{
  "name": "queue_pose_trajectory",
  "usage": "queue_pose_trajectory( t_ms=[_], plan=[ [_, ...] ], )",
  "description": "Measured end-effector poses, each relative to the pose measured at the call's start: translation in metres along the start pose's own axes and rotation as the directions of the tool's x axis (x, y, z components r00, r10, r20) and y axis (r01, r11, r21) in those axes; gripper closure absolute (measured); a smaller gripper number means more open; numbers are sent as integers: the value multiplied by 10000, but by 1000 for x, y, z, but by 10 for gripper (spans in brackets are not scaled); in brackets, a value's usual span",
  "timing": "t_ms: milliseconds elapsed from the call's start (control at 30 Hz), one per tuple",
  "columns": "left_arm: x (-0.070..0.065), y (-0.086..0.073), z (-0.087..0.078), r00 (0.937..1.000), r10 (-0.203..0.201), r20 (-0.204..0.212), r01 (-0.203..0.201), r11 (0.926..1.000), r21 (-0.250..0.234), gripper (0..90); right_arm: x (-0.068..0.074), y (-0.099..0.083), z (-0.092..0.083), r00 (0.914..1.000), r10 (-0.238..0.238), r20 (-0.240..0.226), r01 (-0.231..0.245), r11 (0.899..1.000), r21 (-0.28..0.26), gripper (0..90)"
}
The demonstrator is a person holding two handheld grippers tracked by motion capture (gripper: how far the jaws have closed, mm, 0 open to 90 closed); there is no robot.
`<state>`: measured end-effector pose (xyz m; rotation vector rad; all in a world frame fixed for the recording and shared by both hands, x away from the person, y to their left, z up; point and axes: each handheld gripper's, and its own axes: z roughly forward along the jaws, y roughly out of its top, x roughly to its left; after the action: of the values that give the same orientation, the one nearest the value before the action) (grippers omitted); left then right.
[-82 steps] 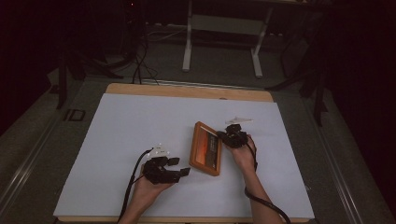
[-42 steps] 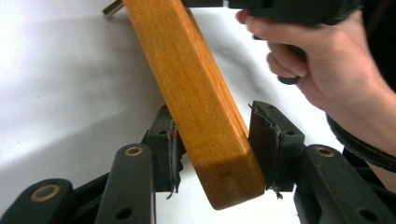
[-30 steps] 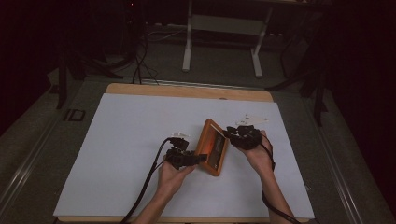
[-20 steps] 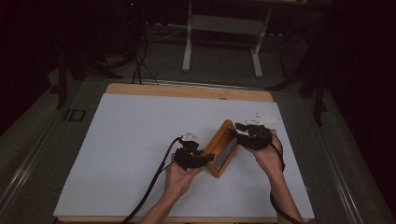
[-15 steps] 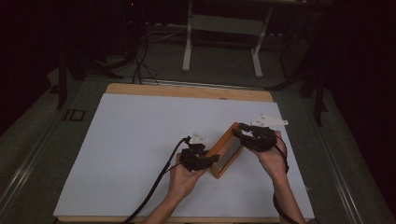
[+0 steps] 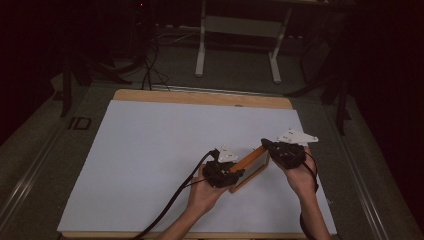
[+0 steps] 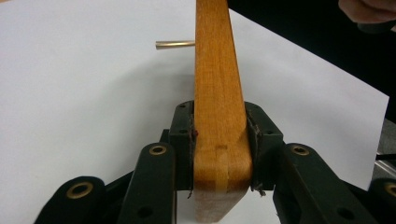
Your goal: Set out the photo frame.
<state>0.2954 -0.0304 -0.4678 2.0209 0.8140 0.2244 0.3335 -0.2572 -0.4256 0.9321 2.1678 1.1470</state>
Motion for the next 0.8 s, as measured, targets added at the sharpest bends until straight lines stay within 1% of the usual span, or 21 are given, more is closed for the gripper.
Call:
queue_pose_trajectory(
  t_ms=[133,200,300,367,400,467,533,600,700,800],
  plan=[
    [-2,0,1,10000,11,-21,-11,10000,-48,688,-1,-5,0,9999,84,59,-84,10000,36,899],
    [-2,0,1,10000,56,-32,-56,10000,-41,687,-1,-8,0,9998,202,73,-202,9998,43,899],
    [-2,0,1,10000,81,-5,-81,10000,-55,686,-2,-11,1,9997,221,92,-222,9997,119,899],
    [-2,-1,1,9999,117,93,-116,9999,-65,682,-1,-12,1,9996,286,45,-287,9995,142,900],
    [-3,-1,2,9998,65,181,-63,9999,-143,676,-2,-13,1,9995,328,24,-328,9994,121,900],
    [-2,-4,2,9991,-52,425,63,9996,-265,646,-2,-14,1,9991,416,-13,-416,9991,76,900],
    [-3,-8,3,9988,-148,477,166,9992,-375,582,-2,-15,0,9989,462,-17,-462,9989,40,900],
    [-2,-13,5,9989,-146,436,161,9993,-338,533,-2,-16,-1,9990,451,-29,-451,9990,32,900],
    [0,-22,11,9989,-173,446,179,9997,-135,513,-4,-17,-2,9987,497,-122,-498,9988,-18,900],
    [1,-29,19,9994,175,287,-179,9997,142,516,-4,-17,-2,9985,517,-167,-517,9987,-19,900]
  ],
)
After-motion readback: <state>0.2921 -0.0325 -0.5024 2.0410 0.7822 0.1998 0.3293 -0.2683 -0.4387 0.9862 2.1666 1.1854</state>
